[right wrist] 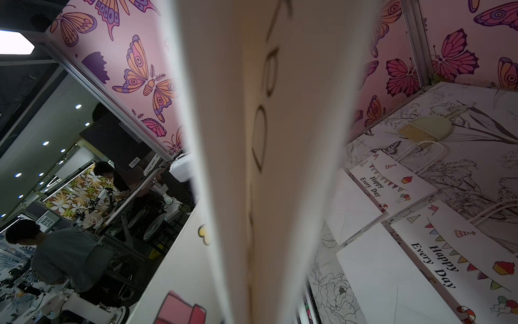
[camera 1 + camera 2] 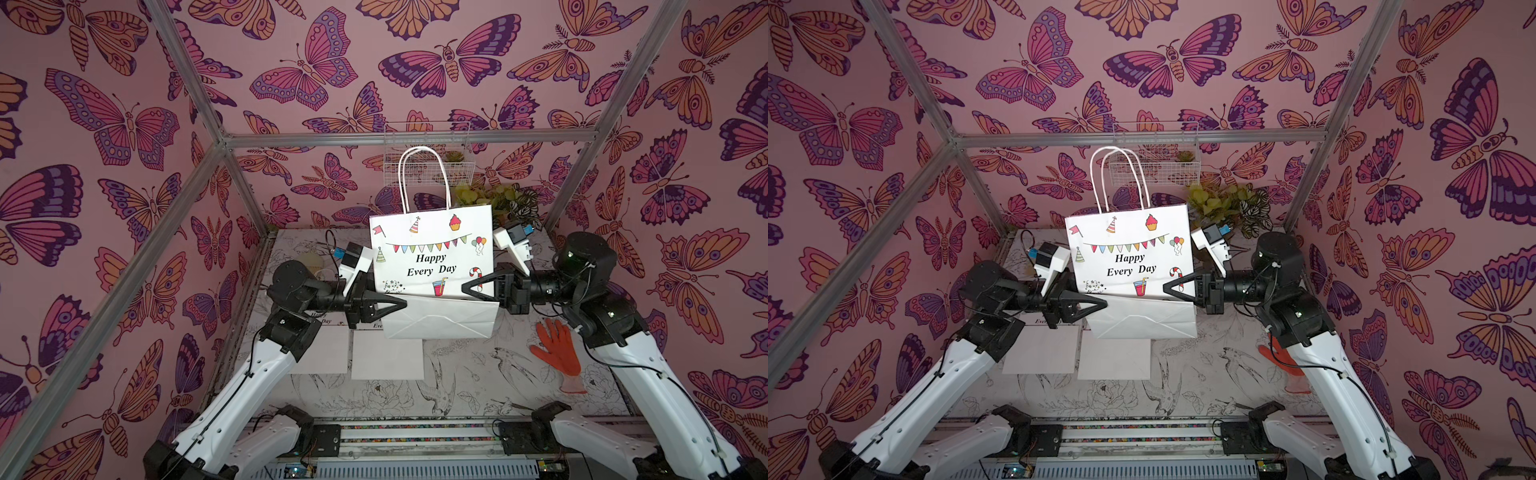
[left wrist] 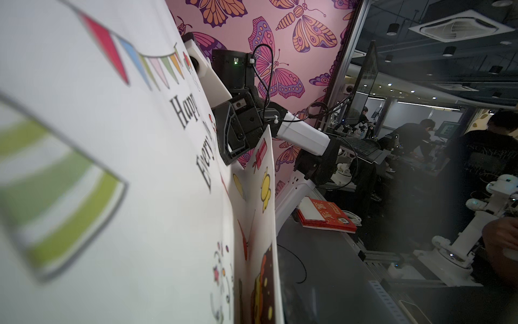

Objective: Put away the paper bag
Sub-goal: Press the paper bag.

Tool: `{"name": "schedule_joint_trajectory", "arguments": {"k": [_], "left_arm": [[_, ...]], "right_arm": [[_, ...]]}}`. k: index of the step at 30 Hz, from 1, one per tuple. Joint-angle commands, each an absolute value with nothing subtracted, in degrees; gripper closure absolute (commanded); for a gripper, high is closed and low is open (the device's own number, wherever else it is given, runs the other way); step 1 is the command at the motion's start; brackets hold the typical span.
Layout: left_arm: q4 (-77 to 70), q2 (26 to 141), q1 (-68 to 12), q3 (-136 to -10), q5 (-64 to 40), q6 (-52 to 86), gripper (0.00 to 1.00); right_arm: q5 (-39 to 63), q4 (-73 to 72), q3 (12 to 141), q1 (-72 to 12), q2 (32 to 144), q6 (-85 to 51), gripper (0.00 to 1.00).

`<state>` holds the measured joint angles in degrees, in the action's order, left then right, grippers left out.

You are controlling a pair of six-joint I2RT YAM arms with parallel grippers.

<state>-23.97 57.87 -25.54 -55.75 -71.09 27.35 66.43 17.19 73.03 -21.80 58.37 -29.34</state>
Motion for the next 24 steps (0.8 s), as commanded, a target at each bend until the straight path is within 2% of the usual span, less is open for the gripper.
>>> {"name": "schedule_joint_trajectory", "arguments": {"k": [1,4,6,8,13,16,20,24], "left_arm": [[-25.1,56.9,-25.8,-56.6,-72.0,27.3,0.79],[-25.1,56.9,-25.8,-56.6,-72.0,27.3,0.89],[-25.1,56.9,-25.8,-56.6,-71.8,27.3,0.95],[-25.1,57.1,-25.8,-56.6,-71.7,27.5,1.0],[-24.7,57.7,-25.8,-57.0,-71.6,27.8,1.0],[-24.7,58.1,-25.8,-57.3,-71.7,28.2,1.0],[-24.6,58.1,-25.8,-57.5,-71.5,28.6,1.0],[-23.5,57.6,-25.7,-57.7,-71.0,28.0,1.0]], "right_arm": [[65.4,16.7,74.9,-22.1,57.5,-28.6,1.0],[65.5,16.5,74.8,-22.1,57.3,-29.0,1.0],[65.5,16.8,74.9,-22.1,57.2,-28.9,0.93],[65.2,17.0,75.3,-22.1,57.0,-29.1,0.81],[63.8,15.1,77.2,-22.2,55.9,-29.8,0.3],[63.9,14.3,78.9,-22.1,56.0,-29.5,0.14],[65.3,14.8,82.0,-22.1,58.3,-29.3,0.06],[66.9,11.2,80.7,-22.1,58.6,-32.4,0.07]]}}
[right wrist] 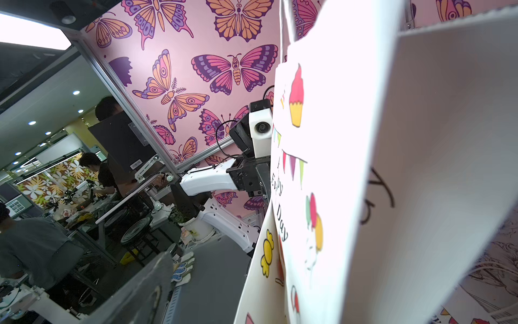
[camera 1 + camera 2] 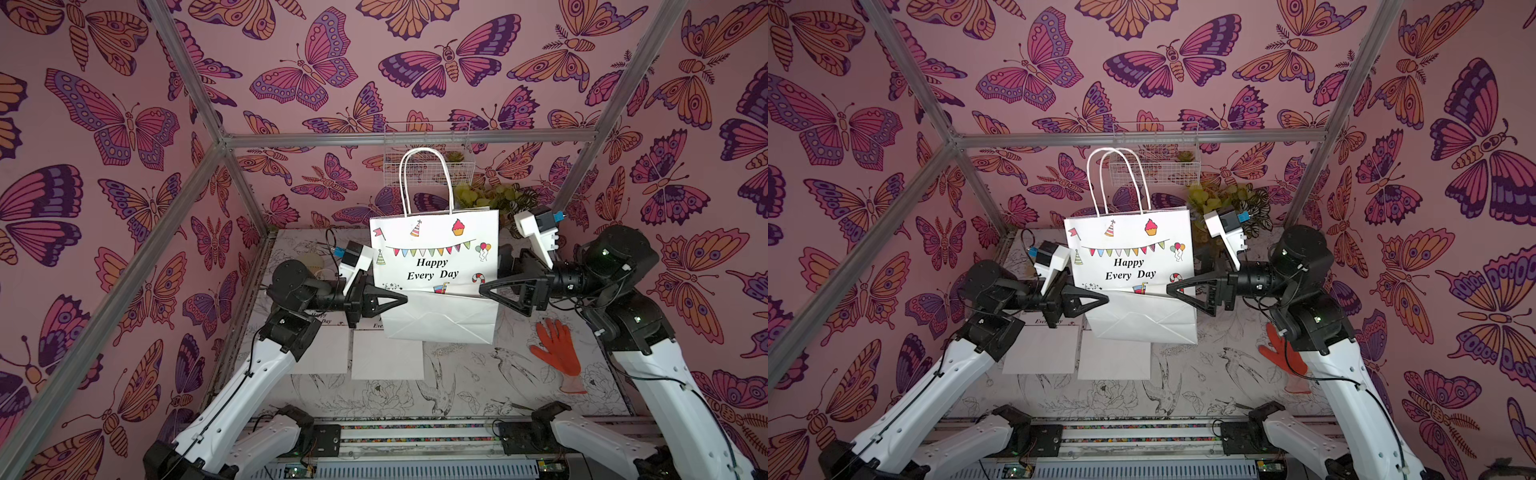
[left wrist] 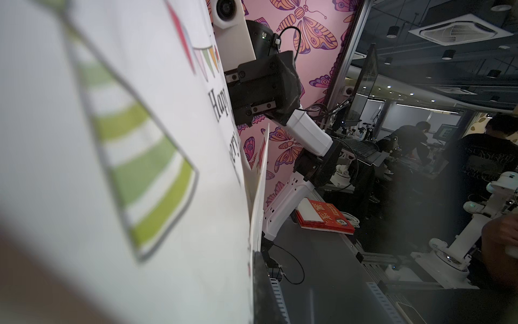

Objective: Put away the paper bag
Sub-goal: Press the paper bag.

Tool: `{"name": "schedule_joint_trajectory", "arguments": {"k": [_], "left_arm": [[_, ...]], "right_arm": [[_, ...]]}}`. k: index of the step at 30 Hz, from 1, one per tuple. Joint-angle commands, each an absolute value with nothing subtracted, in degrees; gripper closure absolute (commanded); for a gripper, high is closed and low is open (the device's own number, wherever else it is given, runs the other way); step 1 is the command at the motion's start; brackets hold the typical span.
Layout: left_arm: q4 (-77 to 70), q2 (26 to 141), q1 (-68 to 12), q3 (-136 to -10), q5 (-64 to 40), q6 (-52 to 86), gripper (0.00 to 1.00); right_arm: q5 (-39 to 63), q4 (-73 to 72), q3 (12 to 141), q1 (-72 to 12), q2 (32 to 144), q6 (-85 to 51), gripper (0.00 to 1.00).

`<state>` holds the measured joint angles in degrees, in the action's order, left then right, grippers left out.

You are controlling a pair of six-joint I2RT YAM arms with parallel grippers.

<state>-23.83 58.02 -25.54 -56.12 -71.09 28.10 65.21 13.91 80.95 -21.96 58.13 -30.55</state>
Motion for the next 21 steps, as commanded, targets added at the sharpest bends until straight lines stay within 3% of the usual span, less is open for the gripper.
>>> {"name": "schedule_joint_trajectory", "arguments": {"k": [1,7,18,21], "left_arm": [[-23.4,57.6,-25.7,-57.7,-70.8,27.9,1.0],[-23.0,57.9,-25.7,-58.3,-69.9,28.4,1.0],[-20.7,58.0,-25.5,-59.3,-68.8,28.3,1.0],[-20.7,57.6,-25.5,-59.3,-68.8,28.3,1.0]], "right_arm": [[66.8,11.3,80.2,-22.1,58.3,-32.3,0.09],[64.1,15.2,75.9,-22.2,56.4,-29.9,0.23],[62.2,19.1,73.5,-23.9,54.0,-26.7,0.17],[61.4,19.8,72.5,-24.1,53.7,-26.0,0.29]]}}
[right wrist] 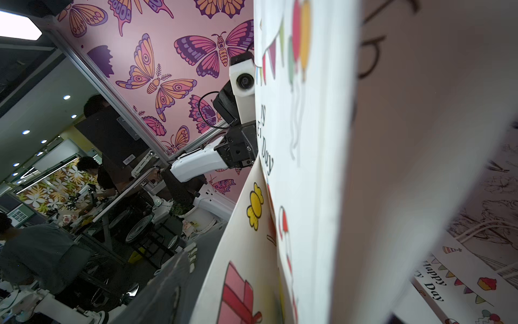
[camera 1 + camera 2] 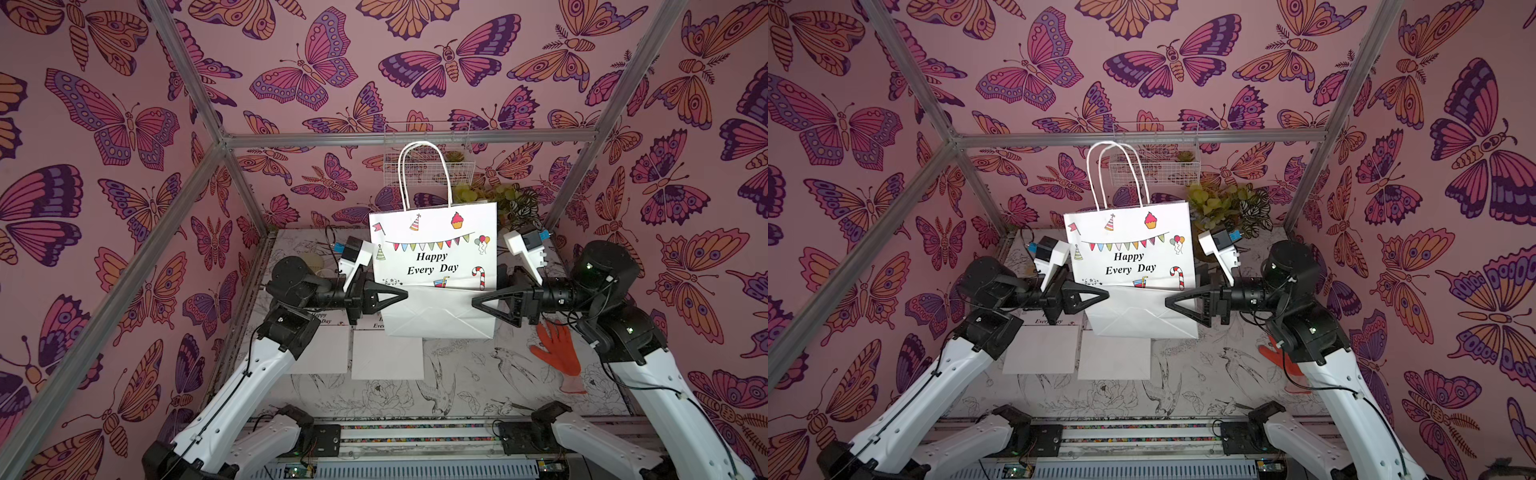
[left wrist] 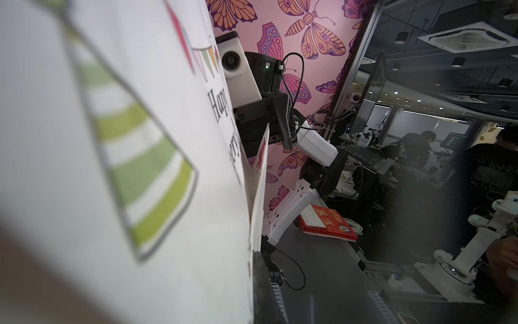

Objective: Put away the paper bag
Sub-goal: Press the paper bag.

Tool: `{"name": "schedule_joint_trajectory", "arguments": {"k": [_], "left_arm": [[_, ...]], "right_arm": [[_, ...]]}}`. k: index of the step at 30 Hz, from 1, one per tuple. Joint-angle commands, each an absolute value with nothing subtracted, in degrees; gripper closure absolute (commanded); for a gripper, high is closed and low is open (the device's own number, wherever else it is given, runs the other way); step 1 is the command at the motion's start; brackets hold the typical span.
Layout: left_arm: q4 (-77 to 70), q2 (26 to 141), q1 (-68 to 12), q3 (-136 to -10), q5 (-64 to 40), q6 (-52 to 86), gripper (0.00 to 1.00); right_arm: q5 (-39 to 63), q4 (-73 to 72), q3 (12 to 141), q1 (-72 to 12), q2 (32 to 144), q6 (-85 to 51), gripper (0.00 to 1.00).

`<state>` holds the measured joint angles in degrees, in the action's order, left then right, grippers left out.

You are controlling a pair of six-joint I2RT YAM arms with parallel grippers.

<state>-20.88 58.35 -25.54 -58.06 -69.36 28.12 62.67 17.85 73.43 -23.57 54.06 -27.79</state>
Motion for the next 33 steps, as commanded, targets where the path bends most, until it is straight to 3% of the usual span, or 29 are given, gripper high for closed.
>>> {"name": "schedule_joint_trajectory", "arguments": {"k": [1,4,9,12,13,18,21,23,26,29,33], "left_arm": [[-20.8,57.5,-25.5,-59.4,-68.9,28.3,1.0],[-21.2,57.3,-25.6,-59.3,-69.7,28.7,1.0],[-21.2,57.1,-25.6,-59.2,-70.9,29.1,1.0],[-21.3,56.9,-25.6,-59.2,-71.1,29.2,1.0],[-21.3,56.9,-25.6,-59.2,-71.3,29.3,0.97],[-21.6,57.1,-25.9,-59.3,-72.7,29.5,0.59],[-21.8,57.4,-26.4,-59.5,-72.9,29.5,0.52],[-22.0,57.6,-26.8,-59.7,-73.0,29.5,0.57],[-22.1,57.8,-27.0,-59.7,-73.1,29.3,0.77],[-22.2,57.8,-27.0,-59.6,-72.6,29.2,0.96],[-22.3,58.1,-27.0,-59.6,-72.4,29.2,1.0]], "right_arm": [[61.3,19.8,72.4,-24.2,53.8,-25.9,0.34],[60.9,19.3,72.1,-24.2,54.4,-25.8,0.47],[60.6,14.3,71.1,-24.3,55.0,-28.8,0.84],[60.6,12.7,70.5,-24.6,55.0,-29.9,0.99],[60.6,12.4,70.3,-24.6,54.9,-30.2,1.0],[60.6,11.4,69.4,-24.7,54.3,-31.0,1.0],[60.6,11.2,69.4,-24.9,54.4,-31.4,1.0],[60.6,10.7,69.4,-25.1,54.7,-31.7,1.0],[60.8,10.6,69.5,-25.6,54.9,-32.0,1.0],[60.8,10.6,69.4,-25.7,54.9,-31.9,0.78],[60.8,12.2,68.2,-25.8,54.3,-31.4,0.52]]}}
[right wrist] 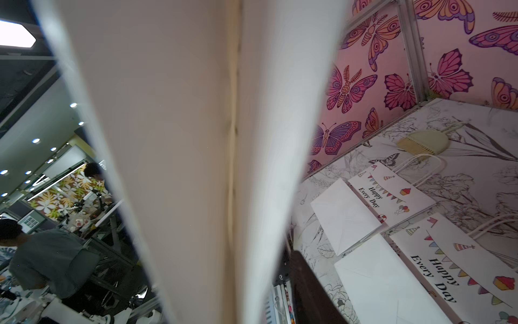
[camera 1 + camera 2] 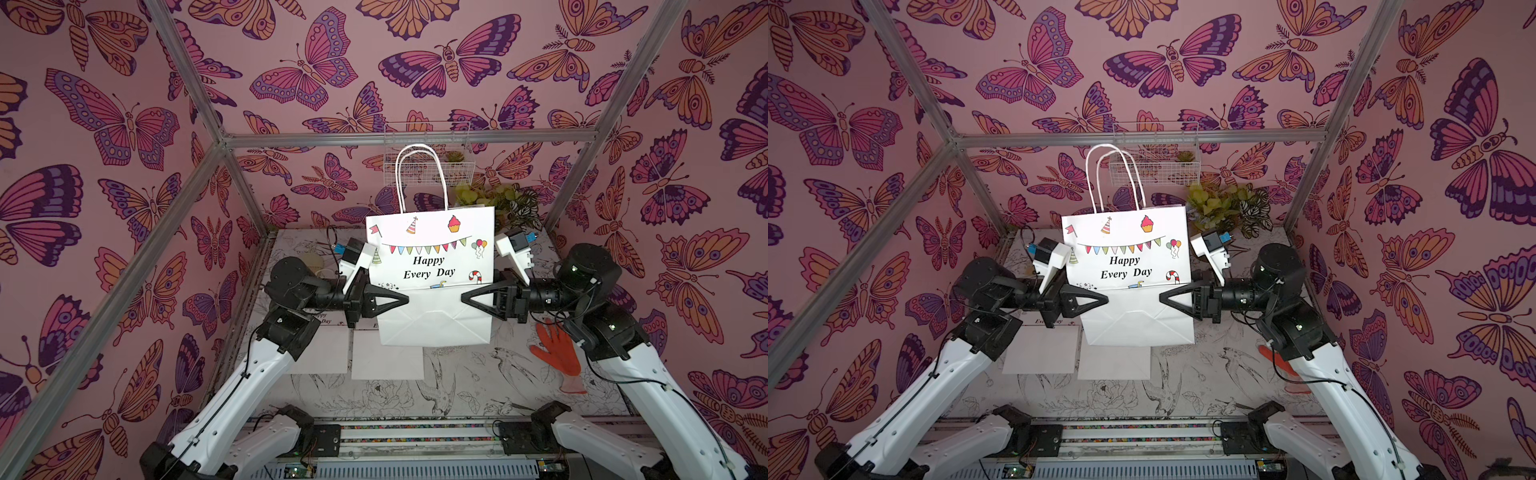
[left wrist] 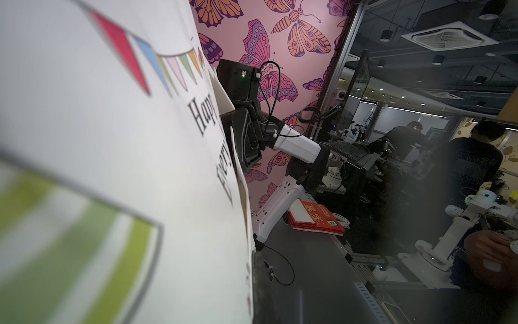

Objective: Put away the paper bag
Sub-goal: Press the paper bag.

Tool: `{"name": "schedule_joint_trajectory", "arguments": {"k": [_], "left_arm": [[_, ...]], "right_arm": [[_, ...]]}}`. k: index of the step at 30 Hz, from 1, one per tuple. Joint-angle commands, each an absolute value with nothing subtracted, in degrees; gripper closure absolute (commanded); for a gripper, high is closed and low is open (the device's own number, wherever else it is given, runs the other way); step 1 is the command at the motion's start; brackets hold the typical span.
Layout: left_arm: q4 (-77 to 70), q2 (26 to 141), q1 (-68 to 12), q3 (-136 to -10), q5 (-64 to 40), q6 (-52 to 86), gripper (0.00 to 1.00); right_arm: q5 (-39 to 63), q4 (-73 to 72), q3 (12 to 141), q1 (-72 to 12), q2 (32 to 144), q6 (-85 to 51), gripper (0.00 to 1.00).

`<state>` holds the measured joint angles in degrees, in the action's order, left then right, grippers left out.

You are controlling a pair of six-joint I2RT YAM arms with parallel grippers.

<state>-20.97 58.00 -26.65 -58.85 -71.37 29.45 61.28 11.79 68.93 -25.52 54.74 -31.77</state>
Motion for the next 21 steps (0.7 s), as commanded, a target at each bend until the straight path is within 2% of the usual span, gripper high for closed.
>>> {"name": "schedule_joint_trajectory", "arguments": {"k": [1,5,9,12,14,18,19,21], "left_arm": [[-22.3,58.0,-27.0,-59.6,-72.3,29.3,1.0],[-22.0,57.7,-26.9,-59.6,-72.1,29.1,1.0],[-21.8,57.7,-26.9,-59.6,-71.9,29.0,1.0],[-21.6,57.7,-26.8,-59.6,-71.7,28.9,1.0],[-21.5,57.7,-26.8,-59.7,-71.6,29.0,1.0],[-20.6,58.0,-26.8,-59.7,-71.1,28.4,1.0],[-18.8,58.2,-26.7,-60.0,-70.6,27.4,1.0],[-14.1,58.4,-26.5,-60.9,-69.4,24.6,0.91]], "right_arm": [[60.9,12.6,67.6,-25.8,54.0,-31.4,0.48],[60.9,15.0,64.8,-25.8,52.0,-30.5,0.44],[60.9,16.0,62.6,-25.8,49.9,-30.3,0.46],[60.8,15.2,61.0,-25.9,48.8,-31.0,0.6],[60.7,14.8,60.3,-25.9,48.3,-31.2,0.76],[60.1,13.8,59.6,-25.9,48.3,-31.2,0.98],[59.9,13.3,59.7,-25.9,48.5,-31.1,1.0],[59.5,12.7,59.8,-25.9,48.8,-31.1,1.0]]}}
